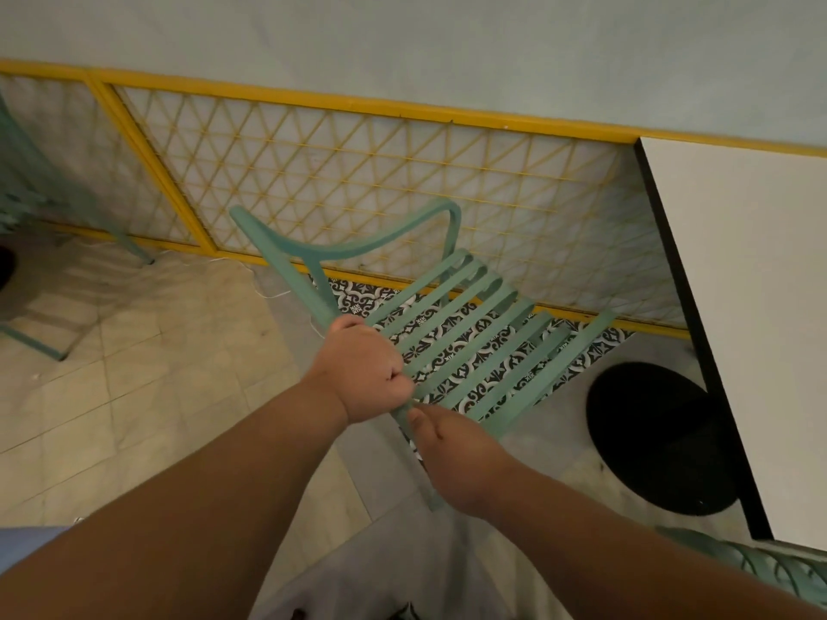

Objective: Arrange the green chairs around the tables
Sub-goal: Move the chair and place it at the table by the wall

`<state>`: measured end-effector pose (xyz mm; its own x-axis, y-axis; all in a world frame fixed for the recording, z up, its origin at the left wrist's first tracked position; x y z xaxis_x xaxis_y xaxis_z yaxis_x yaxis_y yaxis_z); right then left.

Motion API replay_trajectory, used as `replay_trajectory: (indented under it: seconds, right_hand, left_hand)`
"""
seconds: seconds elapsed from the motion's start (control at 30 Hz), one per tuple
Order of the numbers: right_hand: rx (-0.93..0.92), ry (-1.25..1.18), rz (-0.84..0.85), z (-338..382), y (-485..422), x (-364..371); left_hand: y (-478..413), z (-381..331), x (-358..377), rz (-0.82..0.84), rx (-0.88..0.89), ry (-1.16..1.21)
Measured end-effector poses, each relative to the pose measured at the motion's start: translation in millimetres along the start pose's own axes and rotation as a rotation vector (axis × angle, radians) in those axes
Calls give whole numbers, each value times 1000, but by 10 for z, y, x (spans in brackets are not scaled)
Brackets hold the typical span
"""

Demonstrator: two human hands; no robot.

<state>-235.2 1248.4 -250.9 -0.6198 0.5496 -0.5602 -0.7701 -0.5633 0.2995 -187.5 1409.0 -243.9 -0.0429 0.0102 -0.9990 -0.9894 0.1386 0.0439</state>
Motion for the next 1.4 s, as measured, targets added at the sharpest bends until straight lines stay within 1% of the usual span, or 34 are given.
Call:
replay_trajectory:
  seconds: [0.2,0.27,0.33,0.4,0.43,0.5,0.57,0.67,0.7,0.77,0.87,0.93,0.97,1.03,1.1,1.17,1.23,1.3,1.4]
  right_hand:
    - [18,-25,-60,169,-92,220]
    - [37,-39,-93,207,-117,287]
    - [55,-58,-107,248,-140,347]
    - [62,-60,-118,304,-179,398]
    - [56,-56,-125,336,-202,424]
    - [27,-27,-143,394,-254,482]
    - [16,6,-141,450,-321,526]
    - [37,-17,-129,533,-442,594]
    - [41,-33,-125,571,-478,614]
    - [47,-61,-109,624,-532,637]
    - [54,-207,-5,535,-579,610]
    - [64,-324,85,352,-588,513]
    - [78,-334,92,224,-588,435]
    - [112,-255,47,-69,-639,260]
    - [121,-105,-8,-351,-747,106]
    - [121,12,-7,-568,-866,-3]
    - [114,131,2,-759,-991,-90]
    - [140,302,69,-959,-1103,-90]
    - [197,601,270,-1183,-1165,-17]
  left_hand:
    - [2,189,-28,101,-32,-16]
    - [5,227,-56,179,-52,-10]
    - [-12,279,-63,243,-97,35]
    - [-71,333,-77,268,-165,99]
    - [-97,362,-69,280,-184,84]
    - [-139,421,-44,295,-189,-27]
    - [-170,500,-32,291,-210,-57]
    - [-191,637,-26,300,-279,17]
    - [-200,673,-19,315,-308,9]
    - [-216,709,-7,349,-421,-7]
    - [-214,694,-29,261,-633,128]
    - [-206,667,-24,197,-694,187]
    - [-196,651,-29,157,-713,186]
    - [-187,640,-25,106,-724,98]
    - [-205,622,0,112,-687,-13]
    - [-207,627,-3,91,-654,-26]
    - [-182,627,-37,26,-633,23]
    - [-157,623,-48,-18,-638,36]
    - [-172,598,-68,-34,-638,0]
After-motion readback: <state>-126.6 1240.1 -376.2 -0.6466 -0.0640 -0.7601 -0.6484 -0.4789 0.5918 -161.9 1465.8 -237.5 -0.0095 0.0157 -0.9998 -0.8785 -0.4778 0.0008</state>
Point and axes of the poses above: each hand's wrist, its own y-axis away from the middle knuckle, its own x-axis out of the palm, z = x × y, the point moved 3 cm from there along -y, towards the middle knuckle, and after that the axes turned 5 degrees about -x, right-handed, at the moved point
